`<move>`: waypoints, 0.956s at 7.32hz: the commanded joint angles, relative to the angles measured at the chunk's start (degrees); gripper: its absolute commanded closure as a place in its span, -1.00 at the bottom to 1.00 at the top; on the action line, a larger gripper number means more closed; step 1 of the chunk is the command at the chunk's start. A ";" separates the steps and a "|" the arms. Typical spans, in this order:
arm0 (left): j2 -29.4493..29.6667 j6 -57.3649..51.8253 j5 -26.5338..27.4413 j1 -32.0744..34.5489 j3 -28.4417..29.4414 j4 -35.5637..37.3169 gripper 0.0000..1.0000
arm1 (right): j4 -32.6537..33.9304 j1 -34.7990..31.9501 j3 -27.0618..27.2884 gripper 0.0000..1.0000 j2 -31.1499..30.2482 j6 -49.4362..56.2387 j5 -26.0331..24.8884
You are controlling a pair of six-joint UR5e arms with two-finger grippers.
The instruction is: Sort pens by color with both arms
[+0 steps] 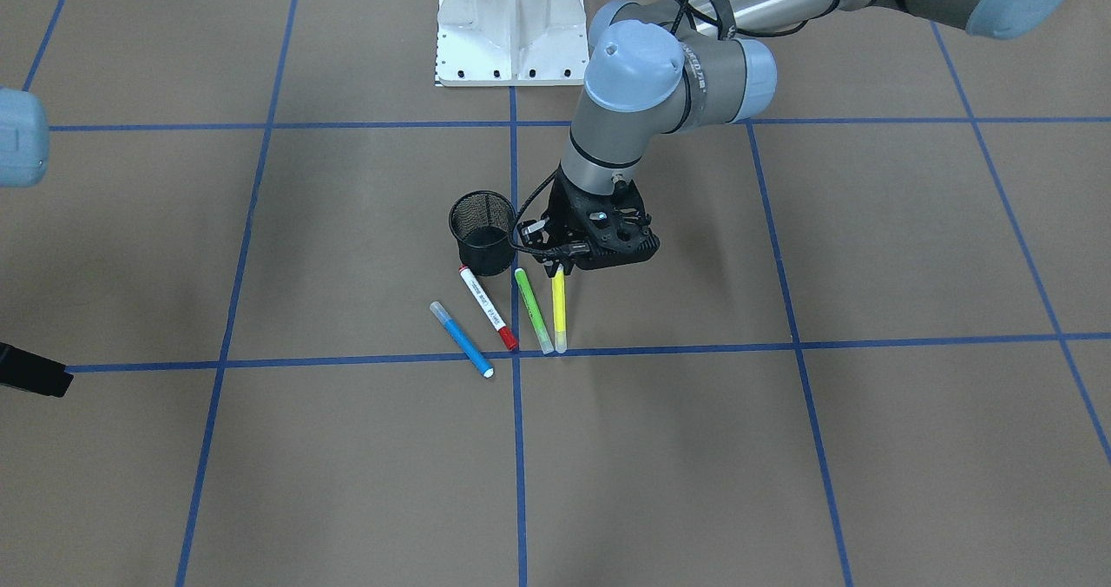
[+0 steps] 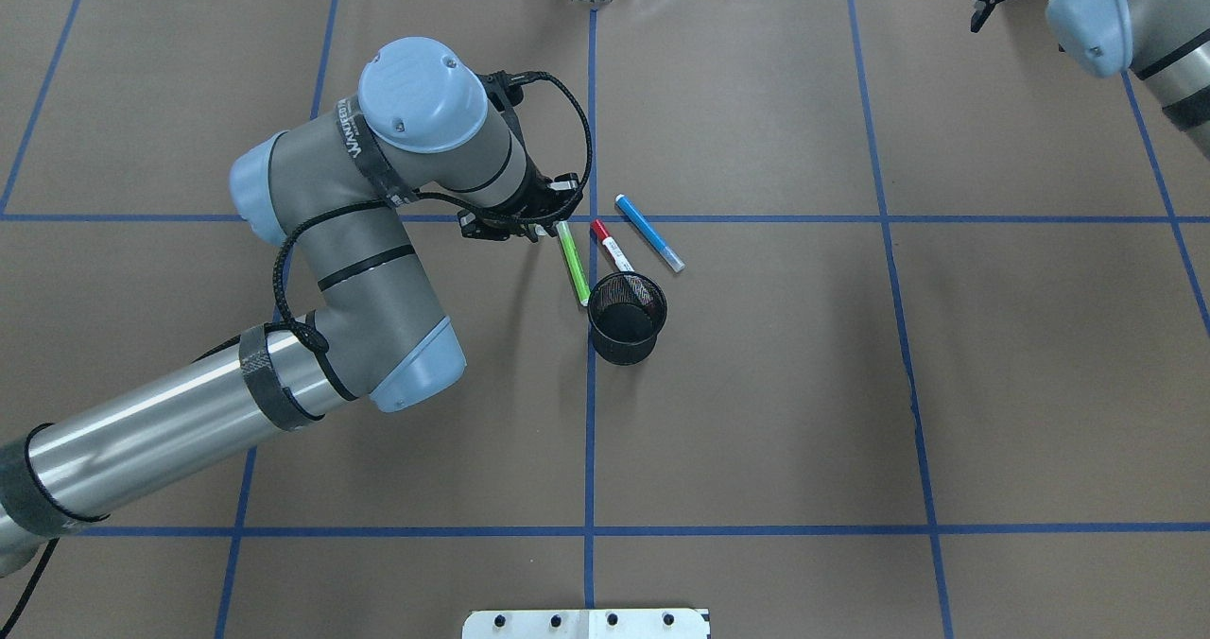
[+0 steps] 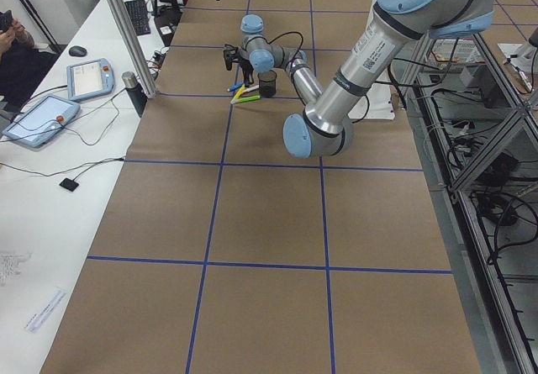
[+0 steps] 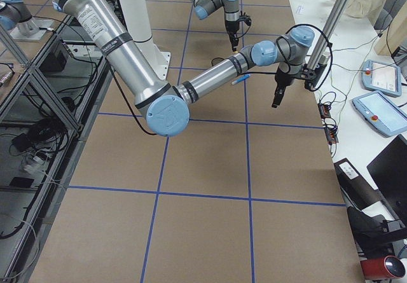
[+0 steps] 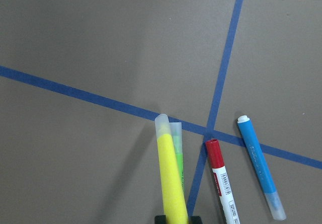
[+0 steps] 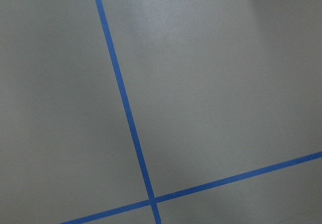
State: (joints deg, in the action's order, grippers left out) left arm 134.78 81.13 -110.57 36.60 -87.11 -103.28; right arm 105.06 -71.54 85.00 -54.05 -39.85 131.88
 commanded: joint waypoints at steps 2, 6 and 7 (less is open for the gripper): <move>-2.06 -4.49 0.27 0.23 -1.82 -0.96 -0.98 | -0.39 0.00 -0.01 -0.97 0.00 0.29 0.22; -4.61 -21.43 -12.24 13.27 -8.78 8.57 -0.99 | -10.20 -3.24 -1.40 -0.97 -1.40 3.52 2.32; -5.57 -34.15 -14.91 18.81 -8.69 13.15 -0.99 | -11.88 -5.78 -4.64 -0.97 -2.01 10.59 4.86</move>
State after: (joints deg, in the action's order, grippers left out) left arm 130.10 60.70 -120.97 48.66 -95.52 -95.63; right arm 95.71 -74.88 83.35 -55.54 -35.60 134.27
